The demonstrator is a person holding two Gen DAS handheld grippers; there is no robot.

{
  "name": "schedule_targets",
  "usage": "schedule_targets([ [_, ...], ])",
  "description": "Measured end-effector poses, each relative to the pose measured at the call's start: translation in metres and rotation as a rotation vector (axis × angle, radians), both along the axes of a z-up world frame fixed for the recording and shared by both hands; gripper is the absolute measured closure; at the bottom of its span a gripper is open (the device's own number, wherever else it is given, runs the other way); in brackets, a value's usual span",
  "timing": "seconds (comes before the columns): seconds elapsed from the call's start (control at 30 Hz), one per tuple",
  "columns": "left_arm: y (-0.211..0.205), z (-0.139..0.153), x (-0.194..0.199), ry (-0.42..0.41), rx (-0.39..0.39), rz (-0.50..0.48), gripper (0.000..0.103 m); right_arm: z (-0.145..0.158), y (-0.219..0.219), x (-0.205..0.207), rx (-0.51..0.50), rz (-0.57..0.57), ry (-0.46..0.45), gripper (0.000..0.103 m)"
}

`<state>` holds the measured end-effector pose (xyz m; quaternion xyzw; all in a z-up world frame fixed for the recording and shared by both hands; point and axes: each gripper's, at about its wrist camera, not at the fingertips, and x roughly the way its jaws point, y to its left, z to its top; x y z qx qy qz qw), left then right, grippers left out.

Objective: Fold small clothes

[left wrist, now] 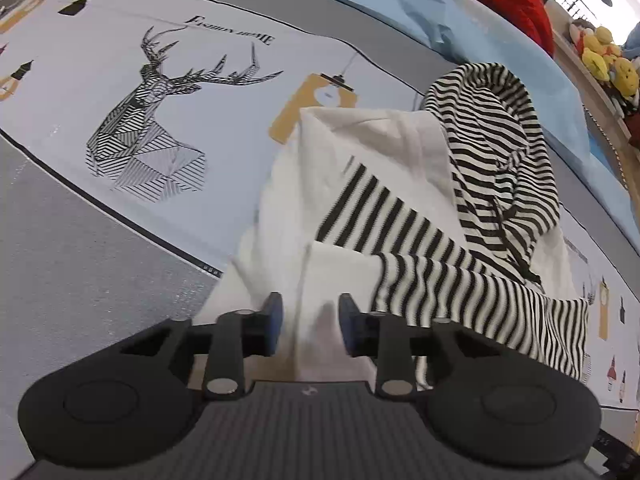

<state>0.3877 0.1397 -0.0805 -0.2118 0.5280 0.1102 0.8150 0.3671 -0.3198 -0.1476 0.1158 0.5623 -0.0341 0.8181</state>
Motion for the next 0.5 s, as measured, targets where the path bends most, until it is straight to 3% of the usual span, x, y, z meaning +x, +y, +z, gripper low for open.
schedule_targets([
  [0.13, 0.007, -0.004, 0.0, 0.022, -0.007, 0.023, 0.048, 0.001, -0.008, 0.003, -0.011, -0.04, -0.002, 0.103],
  [0.23, 0.011, -0.008, 0.0, 0.04, -0.007, 0.037, 0.036, 0.004, -0.016, 0.006, 0.078, -0.04, -0.018, 0.101],
  [0.3, 0.011, -0.011, 0.0, 0.055, -0.005, 0.042, 0.029, 0.002, -0.018, 0.006, 0.076, -0.064, -0.007, 0.084],
  [0.33, 0.011, -0.012, 0.0, 0.06, -0.006, 0.042, 0.028, -0.001, -0.017, 0.007, 0.054, -0.063, 0.006, 0.063],
  [0.37, 0.011, -0.013, 0.0, 0.064, -0.008, 0.042, 0.028, -0.004, -0.016, 0.007, 0.041, -0.06, 0.023, 0.052],
  [0.5, 0.01, -0.017, 0.001, 0.079, -0.002, 0.033, 0.028, -0.017, -0.011, 0.006, 0.067, -0.051, 0.072, 0.053],
])
